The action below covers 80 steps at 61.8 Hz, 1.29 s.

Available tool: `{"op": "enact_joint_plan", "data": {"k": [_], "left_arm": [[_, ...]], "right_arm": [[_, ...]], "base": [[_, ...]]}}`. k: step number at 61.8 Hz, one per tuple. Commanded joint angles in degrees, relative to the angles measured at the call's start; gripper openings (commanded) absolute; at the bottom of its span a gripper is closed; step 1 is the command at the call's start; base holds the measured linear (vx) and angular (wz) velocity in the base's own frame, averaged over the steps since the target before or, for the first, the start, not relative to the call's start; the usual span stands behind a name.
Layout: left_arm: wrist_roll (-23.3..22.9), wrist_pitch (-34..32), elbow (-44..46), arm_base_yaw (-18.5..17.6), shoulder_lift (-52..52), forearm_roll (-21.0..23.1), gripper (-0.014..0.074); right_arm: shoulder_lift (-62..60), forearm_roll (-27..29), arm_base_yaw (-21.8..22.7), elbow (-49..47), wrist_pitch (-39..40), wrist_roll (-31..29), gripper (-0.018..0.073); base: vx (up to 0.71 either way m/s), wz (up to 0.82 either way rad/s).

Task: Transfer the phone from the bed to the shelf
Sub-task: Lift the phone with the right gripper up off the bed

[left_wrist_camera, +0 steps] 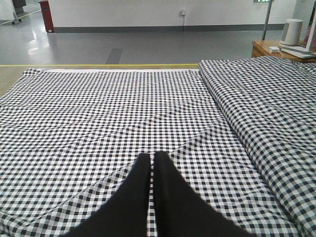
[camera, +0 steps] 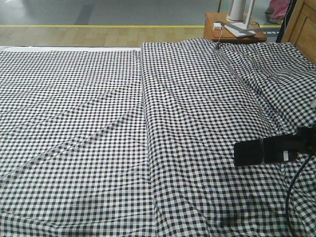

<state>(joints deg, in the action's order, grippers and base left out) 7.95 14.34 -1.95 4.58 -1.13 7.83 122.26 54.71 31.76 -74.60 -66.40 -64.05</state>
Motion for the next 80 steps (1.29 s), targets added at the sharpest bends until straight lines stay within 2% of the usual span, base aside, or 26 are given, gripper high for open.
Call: {"op": "enact_joint_plan", "data": {"k": [1,7,24,51,70,80], "left_arm": [[-0.22,-3.98,-0.16,-0.24,-0.28,0.51,0.0001],[-0.22,-3.98,-0.16,-0.24,-0.28,0.51,0.0001],[-0.22,-3.98,-0.16,-0.24,-0.28,0.51,0.0001],[-0.22,-3.98,-0.16,-0.24,-0.28,0.51,0.0001],[-0.22,-3.98,-0.16,-0.24,-0.28,0.51,0.0001],[-0.22,-3.98,-0.16,-0.24,-0.28,0.51,0.0001]], "right_arm": [[-6.68,3.19,-0.55,-0.84,-7.62,1.08,-0.0004],[-10.31,3.13,-3.11,-0.84,-7.62,2.08,-0.0004],[-18.38,4.99,-14.90,-0.84,-7.62,2.10,-0.0004],[-30.35,7.90,-29.95,-0.84,-7.62,2.55,-0.0004],[-37.66,11.43,-38.64,-0.84,-7.55,1.92,-0.0004],[-39.66,13.79,-41.78,-0.84,-7.55,1.63,-0.0004]], "base": [[0.00,0.00],[0.00,0.00],[0.00,0.00],[0.00,0.00],[0.00,0.00],[0.00,0.00]]}}
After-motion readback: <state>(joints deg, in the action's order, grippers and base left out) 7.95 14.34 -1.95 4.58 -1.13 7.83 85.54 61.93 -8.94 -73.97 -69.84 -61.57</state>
